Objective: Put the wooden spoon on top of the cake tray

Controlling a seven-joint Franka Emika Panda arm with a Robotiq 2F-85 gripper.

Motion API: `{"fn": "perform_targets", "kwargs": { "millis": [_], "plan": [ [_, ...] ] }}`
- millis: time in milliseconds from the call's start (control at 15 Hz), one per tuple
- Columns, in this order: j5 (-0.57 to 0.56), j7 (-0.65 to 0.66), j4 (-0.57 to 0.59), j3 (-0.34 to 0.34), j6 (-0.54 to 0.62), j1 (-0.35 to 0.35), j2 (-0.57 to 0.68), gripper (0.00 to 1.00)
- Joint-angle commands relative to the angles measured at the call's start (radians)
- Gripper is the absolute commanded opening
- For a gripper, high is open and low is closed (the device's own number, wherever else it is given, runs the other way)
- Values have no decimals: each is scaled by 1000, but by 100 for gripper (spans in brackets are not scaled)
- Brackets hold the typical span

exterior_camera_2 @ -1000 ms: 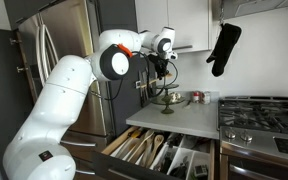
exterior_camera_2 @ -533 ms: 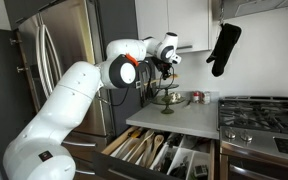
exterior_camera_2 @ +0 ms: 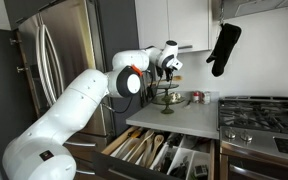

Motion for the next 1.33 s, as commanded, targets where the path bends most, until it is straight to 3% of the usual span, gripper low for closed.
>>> {"fn": "perform_targets", "kwargs": {
  "millis": [0, 1200, 1267],
  "plan": [
    [4, 72, 92, -1, 38, 11, 77, 6],
    [-38, 211, 168, -31, 32, 26, 157, 6],
    [-41, 209, 168, -34, 30, 27, 158, 10]
  ]
}}
